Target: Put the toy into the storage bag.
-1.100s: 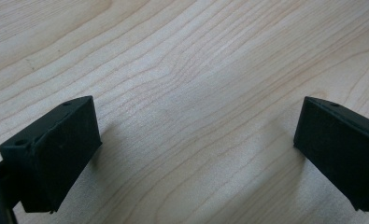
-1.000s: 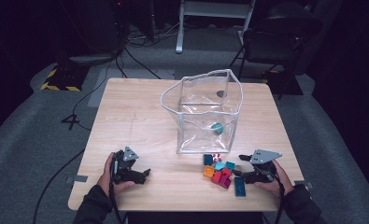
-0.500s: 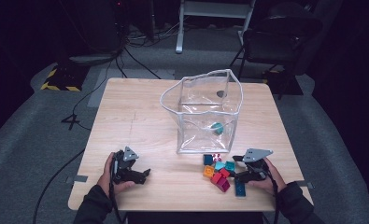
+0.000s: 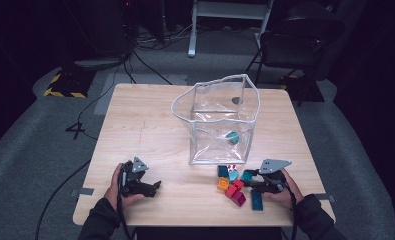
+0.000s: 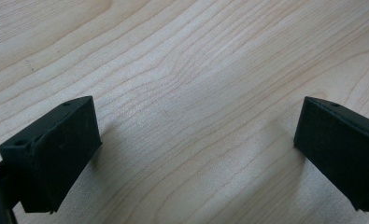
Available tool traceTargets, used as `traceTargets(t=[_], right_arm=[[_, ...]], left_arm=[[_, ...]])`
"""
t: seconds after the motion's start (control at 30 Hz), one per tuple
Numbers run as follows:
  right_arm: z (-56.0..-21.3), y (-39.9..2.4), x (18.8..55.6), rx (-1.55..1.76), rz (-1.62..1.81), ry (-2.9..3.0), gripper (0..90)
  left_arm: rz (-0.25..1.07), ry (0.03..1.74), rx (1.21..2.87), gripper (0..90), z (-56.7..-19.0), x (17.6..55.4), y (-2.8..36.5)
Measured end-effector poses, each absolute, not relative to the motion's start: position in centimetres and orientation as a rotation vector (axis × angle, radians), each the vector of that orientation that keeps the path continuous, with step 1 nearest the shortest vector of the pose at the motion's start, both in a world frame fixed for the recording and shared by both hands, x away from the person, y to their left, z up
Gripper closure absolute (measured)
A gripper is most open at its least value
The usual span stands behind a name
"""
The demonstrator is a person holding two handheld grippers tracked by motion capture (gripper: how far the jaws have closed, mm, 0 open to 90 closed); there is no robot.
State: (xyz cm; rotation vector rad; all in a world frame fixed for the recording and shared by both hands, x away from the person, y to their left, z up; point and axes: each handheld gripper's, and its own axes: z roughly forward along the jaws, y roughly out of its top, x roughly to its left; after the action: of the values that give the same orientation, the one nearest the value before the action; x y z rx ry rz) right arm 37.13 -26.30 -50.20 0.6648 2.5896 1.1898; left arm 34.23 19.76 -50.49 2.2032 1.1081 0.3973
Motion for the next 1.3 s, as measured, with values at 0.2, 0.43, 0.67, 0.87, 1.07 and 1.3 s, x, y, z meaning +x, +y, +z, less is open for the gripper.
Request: traceTargets(t=[0.2, 0.43, 0.67, 0.87, 1.07, 1.3], right_arm=[[-50.2, -26.8, 37.2, 0.699, 1.192, 2.583, 59.4], [-49.8, -27.6, 37.4, 0.724, 1.207, 2.564, 59.4], [-49.4, -28.6, 37.4, 0.743, 1.219, 2.530, 59.4], [-49.3, -29.1, 37.5, 0.763, 1.215, 2.508, 59.4], [-48.8, -29.3, 37.5, 0.780, 1.210, 2.489, 59.4], [-47.4, -29.5, 37.7, 0.779, 1.236, 2.451, 59.4]], left_arm=[[0.397, 1.108, 2.203, 0.5, -50.5, 34.2, 19.8], [0.399, 1.105, 2.205, 0.5, -50.5, 34.2, 19.8], [0.397, 1.108, 2.203, 0.5, -50.5, 34.2, 19.8], [0.399, 1.106, 2.207, 0.6, -50.5, 34.2, 19.8], [0.399, 1.106, 2.205, 0.5, -50.5, 34.2, 19.8], [0.398, 1.109, 2.202, 0.5, -50.5, 34.2, 19.8]])
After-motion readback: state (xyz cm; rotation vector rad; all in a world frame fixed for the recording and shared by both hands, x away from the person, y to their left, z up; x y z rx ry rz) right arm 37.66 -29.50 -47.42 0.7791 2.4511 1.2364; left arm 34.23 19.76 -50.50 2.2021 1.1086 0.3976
